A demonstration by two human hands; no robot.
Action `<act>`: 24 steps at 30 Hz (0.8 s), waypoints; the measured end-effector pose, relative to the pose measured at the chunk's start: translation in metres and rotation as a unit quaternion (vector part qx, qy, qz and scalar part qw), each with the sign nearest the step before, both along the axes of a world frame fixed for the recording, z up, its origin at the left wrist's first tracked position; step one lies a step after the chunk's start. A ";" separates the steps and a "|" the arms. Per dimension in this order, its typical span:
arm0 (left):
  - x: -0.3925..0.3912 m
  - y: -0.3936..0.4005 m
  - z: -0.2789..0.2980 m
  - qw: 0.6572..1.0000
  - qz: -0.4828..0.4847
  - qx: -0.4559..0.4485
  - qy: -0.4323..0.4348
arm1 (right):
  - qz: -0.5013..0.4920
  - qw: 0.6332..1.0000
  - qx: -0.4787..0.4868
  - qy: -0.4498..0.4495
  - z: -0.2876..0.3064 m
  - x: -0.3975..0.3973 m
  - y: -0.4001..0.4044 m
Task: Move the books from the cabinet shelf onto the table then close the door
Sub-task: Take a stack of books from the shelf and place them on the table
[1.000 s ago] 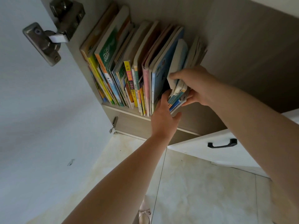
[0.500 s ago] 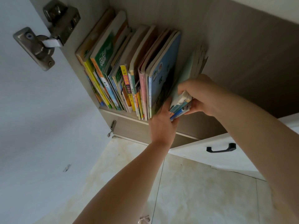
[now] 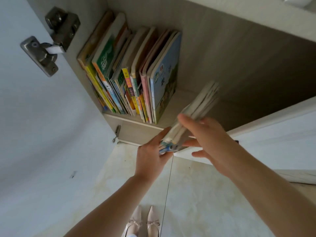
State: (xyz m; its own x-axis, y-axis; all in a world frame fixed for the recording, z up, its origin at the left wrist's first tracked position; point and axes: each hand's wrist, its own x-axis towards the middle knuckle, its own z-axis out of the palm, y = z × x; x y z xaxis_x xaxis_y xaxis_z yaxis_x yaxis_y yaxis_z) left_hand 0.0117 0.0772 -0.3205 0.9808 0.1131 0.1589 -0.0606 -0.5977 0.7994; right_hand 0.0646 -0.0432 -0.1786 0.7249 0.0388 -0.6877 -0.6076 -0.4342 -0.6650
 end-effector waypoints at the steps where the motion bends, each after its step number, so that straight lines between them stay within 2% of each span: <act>1: 0.000 0.008 -0.002 1.000 0.006 -0.009 -0.001 | 0.004 1.000 0.027 -0.001 -0.001 -0.002 -0.006; 3: 0.001 0.022 -0.006 1.000 0.014 0.000 0.003 | -0.013 0.998 0.053 -0.019 -0.011 0.001 -0.023; 6: 0.004 0.031 -0.010 1.000 -0.010 0.000 0.003 | -0.026 0.995 -0.019 -0.092 -0.041 0.018 -0.049; 8: 0.004 0.035 -0.013 0.999 -0.020 -0.048 0.002 | -0.023 0.995 -0.051 -0.079 -0.057 0.035 -0.055; 10: 0.003 0.039 -0.018 0.996 -0.027 -0.087 0.010 | 0.003 0.993 -0.089 -0.083 -0.072 0.052 -0.058; 12: 0.002 0.042 -0.021 0.994 -0.037 -0.096 0.020 | 0.071 0.983 -0.150 -0.083 -0.084 0.066 -0.059; 18: 0.005 0.057 -0.021 0.984 -0.040 -0.160 0.068 | 0.174 0.977 -0.090 -0.084 -0.085 0.072 -0.061; 22: -0.005 0.069 -0.021 0.980 -0.034 -0.162 0.112 | 0.234 0.959 -0.122 -0.103 -0.082 0.070 -0.064; 24: -0.013 0.077 -0.014 0.972 -0.055 -0.185 0.135 | 0.266 0.952 -0.109 -0.105 -0.084 0.062 -0.065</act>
State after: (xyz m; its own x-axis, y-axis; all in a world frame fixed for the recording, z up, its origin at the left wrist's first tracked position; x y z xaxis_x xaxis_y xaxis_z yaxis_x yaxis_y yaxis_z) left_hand -0.0018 0.1544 -0.3348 0.9905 0.0061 -0.1377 0.1343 -0.2677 0.9541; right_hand 0.1263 -0.1079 -0.2625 0.7653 0.3115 -0.5633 -0.1268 -0.7850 -0.6063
